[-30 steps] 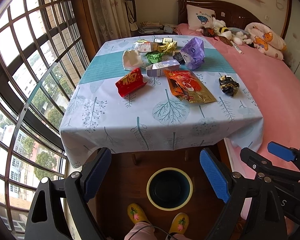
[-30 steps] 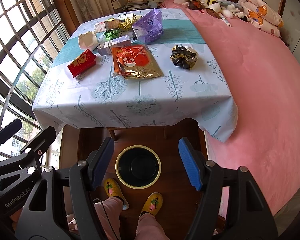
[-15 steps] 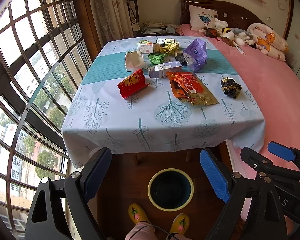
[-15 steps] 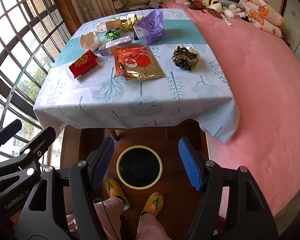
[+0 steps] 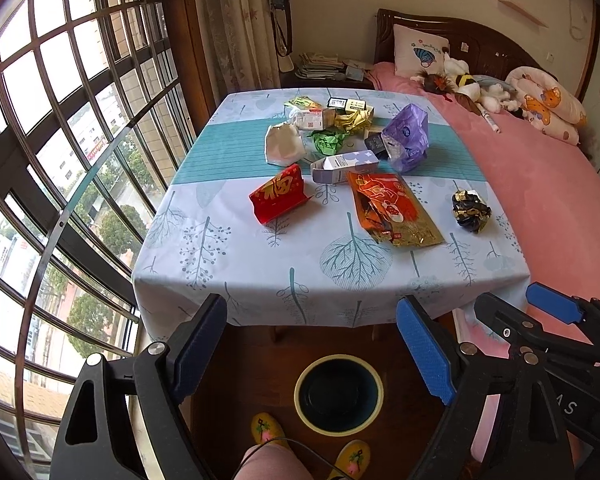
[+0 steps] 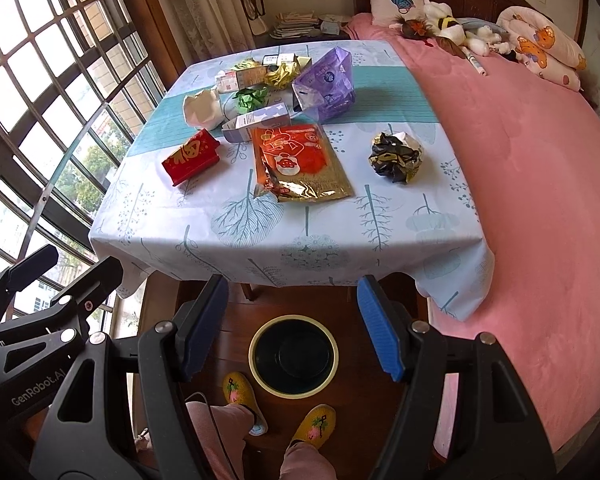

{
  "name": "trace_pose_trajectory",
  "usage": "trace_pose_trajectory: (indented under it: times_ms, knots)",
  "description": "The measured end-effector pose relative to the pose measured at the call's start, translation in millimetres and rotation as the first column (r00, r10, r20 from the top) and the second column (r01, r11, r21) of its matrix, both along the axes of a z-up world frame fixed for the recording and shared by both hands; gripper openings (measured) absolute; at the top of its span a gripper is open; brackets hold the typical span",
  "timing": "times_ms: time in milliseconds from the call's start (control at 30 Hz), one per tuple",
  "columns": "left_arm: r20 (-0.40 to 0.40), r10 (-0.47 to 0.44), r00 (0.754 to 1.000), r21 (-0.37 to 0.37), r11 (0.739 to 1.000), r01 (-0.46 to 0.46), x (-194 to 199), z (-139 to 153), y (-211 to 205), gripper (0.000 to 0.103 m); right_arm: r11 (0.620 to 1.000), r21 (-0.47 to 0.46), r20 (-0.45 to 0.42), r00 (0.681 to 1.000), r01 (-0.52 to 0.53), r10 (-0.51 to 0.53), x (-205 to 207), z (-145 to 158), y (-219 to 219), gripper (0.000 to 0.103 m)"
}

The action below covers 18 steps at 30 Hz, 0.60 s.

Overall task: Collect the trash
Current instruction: 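Grasp the red packet with the left tool while the right tool grasps the orange-gold bag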

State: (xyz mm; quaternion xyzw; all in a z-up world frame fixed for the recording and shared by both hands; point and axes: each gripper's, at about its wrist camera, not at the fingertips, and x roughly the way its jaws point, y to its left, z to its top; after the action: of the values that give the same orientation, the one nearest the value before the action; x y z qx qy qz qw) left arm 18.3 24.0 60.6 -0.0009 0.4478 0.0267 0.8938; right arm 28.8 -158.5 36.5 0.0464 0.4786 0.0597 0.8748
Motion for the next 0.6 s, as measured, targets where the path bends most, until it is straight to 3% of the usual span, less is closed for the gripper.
trace_pose_trajectory:
  times_ms: [267,600]
  knots:
    - [-0.029,-0.03,0.999,-0.003,1.0,0.03,50,-6,20,0.089,1.0,0.002,0.02,1.0,-0.024,0.024,36,2,17,0.065]
    - [-0.145,-0.108,0.984,0.014,0.994,0.111,172,-30,80,0.089,0.993,0.086,-0.101,0.992,0.078,-0.069,129,-33,38,0.065]
